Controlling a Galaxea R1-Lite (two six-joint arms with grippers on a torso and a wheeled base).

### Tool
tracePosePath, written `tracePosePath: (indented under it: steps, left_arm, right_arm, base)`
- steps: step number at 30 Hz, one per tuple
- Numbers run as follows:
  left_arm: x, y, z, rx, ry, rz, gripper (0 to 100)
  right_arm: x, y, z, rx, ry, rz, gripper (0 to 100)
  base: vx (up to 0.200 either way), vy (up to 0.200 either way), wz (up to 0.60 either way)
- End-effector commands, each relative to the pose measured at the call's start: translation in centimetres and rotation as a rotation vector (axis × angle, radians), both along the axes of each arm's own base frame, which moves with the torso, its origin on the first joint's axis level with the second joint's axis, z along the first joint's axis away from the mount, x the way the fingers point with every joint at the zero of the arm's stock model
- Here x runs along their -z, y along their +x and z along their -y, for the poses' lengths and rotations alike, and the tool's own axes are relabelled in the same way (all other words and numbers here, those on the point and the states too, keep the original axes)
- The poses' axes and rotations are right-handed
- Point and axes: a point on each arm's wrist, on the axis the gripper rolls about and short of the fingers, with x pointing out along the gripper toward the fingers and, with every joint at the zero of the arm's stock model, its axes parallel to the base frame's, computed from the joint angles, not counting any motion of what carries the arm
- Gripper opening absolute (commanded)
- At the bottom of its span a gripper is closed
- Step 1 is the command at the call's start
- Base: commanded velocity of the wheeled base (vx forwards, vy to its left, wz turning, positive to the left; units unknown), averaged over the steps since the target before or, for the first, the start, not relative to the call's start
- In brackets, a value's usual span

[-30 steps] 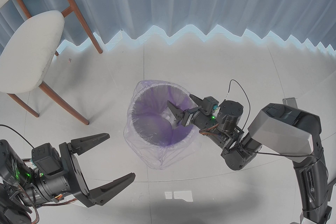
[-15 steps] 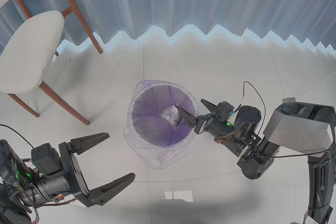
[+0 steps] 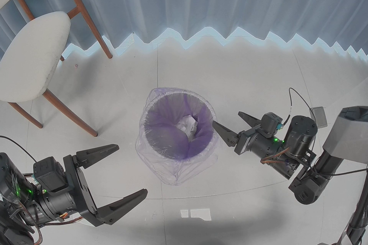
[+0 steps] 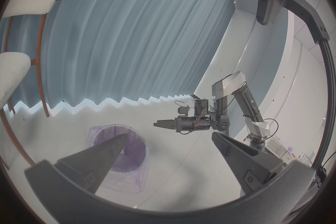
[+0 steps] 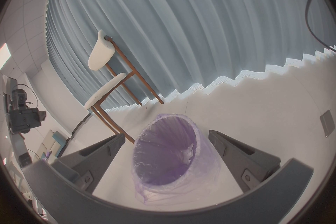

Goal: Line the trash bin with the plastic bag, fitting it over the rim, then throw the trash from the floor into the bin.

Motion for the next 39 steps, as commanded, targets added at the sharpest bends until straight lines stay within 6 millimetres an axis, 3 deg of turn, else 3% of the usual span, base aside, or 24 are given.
tracePosePath:
  steps: [1,14,15,21,29,32,39]
  left_arm:
    - [0.3,-0.3,-0.2,-0.001,0.008,-0.011,100]
    - [0.2,-0.3,-0.2,-0.001,0.007,-0.007,100]
    - [0.3,-0.3,-0.2,-0.002,0.008,-0.008,100]
    - [0.2,-0.3,-0.3,-0.034,0.003,-0.008,100]
    - [-1.0,-0.9,-2.6,-0.174,-0.035,0.030,100]
    - [-1.1,-2.4,-4.1,-0.234,-0.019,0.002,100]
    - [-0.6,-5.8,-6.6,-0.344,-0.012,-0.044,100]
  right_arm:
    - [-3.0,-3.3,1.4,0.000,0.021,0.053,100]
    - [-4.5,-9.6,4.0,0.001,0.019,0.043,100]
    - [-4.7,-10.7,4.5,0.001,0.019,0.045,100]
    - [-5.4,-12.9,6.6,0.055,0.029,0.074,100]
    - [-6.1,-16.0,9.6,0.176,0.041,0.125,100]
    - [-7.0,-17.0,10.8,0.250,0.053,0.171,100]
    - [-7.7,-19.0,11.4,0.285,0.060,0.197,100]
  base:
    - [0.000,0.000,0.00]
    - [0.000,0.000,0.00]
    - [0.000,0.000,0.00]
    - [0.000,0.000,0.00]
    - [0.000,0.000,0.00]
    - [0.000,0.000,0.00]
    - [0.000,0.000,0.00]
